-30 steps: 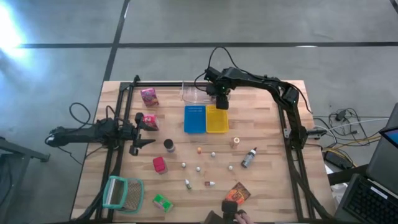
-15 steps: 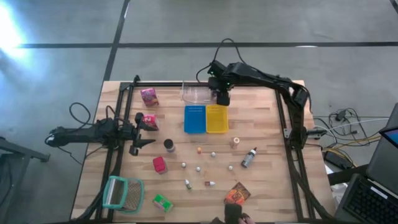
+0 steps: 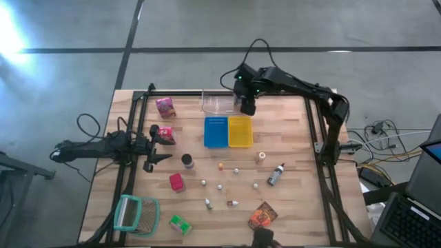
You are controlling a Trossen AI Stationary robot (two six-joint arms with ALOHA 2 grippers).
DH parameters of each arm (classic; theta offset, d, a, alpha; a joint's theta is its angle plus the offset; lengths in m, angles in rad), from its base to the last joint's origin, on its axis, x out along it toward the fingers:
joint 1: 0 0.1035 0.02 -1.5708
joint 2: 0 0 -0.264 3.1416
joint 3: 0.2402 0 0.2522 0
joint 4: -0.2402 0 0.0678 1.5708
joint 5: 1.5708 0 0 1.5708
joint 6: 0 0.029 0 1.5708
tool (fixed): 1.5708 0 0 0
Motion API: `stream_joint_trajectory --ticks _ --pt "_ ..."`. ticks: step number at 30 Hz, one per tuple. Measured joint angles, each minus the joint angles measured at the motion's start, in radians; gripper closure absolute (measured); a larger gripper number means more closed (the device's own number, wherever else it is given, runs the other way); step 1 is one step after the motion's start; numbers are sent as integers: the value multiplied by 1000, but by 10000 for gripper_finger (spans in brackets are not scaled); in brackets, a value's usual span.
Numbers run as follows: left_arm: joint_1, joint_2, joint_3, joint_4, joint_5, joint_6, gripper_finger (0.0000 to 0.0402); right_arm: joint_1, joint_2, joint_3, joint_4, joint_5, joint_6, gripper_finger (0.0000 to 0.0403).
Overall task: Pick & Place Kitchen Items
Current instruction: Put the blue cereal box into the transparent bin
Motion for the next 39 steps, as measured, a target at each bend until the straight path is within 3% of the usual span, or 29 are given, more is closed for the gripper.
stream_joint_trajectory --ticks 6,15,29,39 --pt "0 0 0 0 0 0 176 2 104 -3 42 0 -43 237" --pt "0 0 0 0 0 0 176 -4 139 1 62 4 -67 246" --pt "0 0 0 0 0 0 176 -3 128 7 57 24 -64 165" --pt "0 0 0 0 0 0 176 5 95 8 50 28 -67 143"
